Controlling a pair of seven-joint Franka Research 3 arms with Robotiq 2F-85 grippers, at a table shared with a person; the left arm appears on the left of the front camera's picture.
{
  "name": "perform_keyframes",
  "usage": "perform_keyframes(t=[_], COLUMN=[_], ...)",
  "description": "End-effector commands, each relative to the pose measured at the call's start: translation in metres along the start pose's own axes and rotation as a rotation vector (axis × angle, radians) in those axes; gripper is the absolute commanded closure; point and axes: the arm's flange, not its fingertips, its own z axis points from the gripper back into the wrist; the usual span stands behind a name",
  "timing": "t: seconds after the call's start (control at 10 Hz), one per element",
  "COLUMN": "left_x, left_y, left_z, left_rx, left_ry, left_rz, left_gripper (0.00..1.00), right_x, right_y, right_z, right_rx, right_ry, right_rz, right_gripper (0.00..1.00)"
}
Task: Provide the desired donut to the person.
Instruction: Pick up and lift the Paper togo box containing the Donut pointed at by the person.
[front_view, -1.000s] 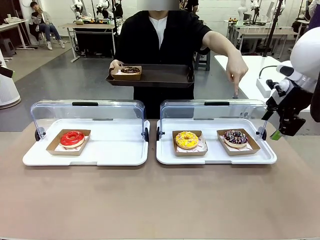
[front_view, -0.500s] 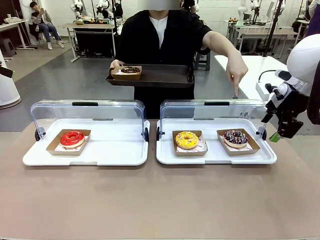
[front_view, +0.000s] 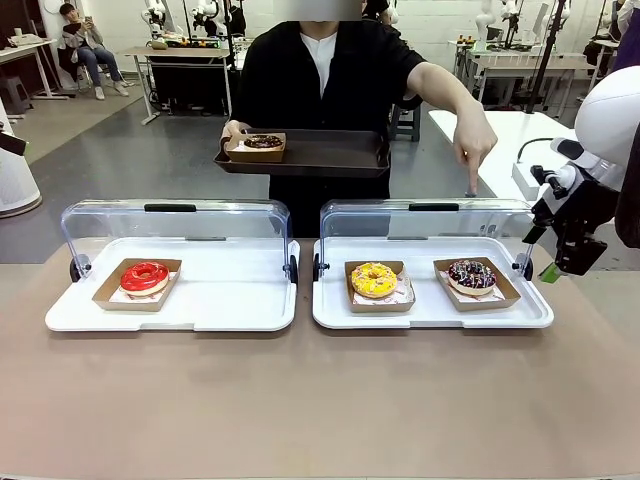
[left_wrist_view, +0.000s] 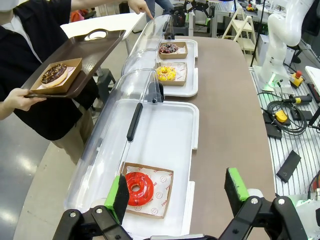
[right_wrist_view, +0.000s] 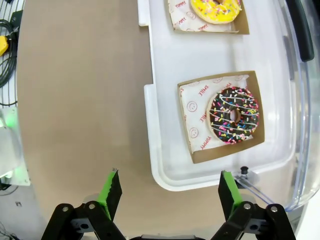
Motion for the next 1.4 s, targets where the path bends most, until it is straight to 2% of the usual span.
perform_keyframes(t=[0.0, 0.1, 0.4, 0.9, 1.3], left_x=[0.001, 0.001, 0.001, 0.001, 0.001], left_y=[0.0, 0.0, 0.0, 0.0, 0.0], left_z=[0.001, 0.001, 0.001, 0.001, 0.001], left_rx=[0.004, 0.004, 0.004, 0.004, 0.004], left_ry=[-0.005, -0.005, -0.005, -0.005, -0.005], left_rz=[-0.004, -0.004, -0.004, -0.004, -0.004], left_gripper=[0.0, 0.0, 0.0, 0.0, 0.0], right_x=[0.001, 0.0, 0.004, 0.004, 0.001], right_y=[0.001, 0.0, -0.014, -0.041, -0.049], right_z=[-0.001, 0.0, -0.028, -0.078, -0.105], right_rx=[0.002, 0.0, 0.0, 0.102, 0.164], right_ry=[0.006, 0.0, 0.084, 0.131, 0.123], right_rz=[0.0, 0.0, -0.009, -0.055, -0.003], right_gripper=[0.0, 0.0, 0.0, 0.0, 0.0])
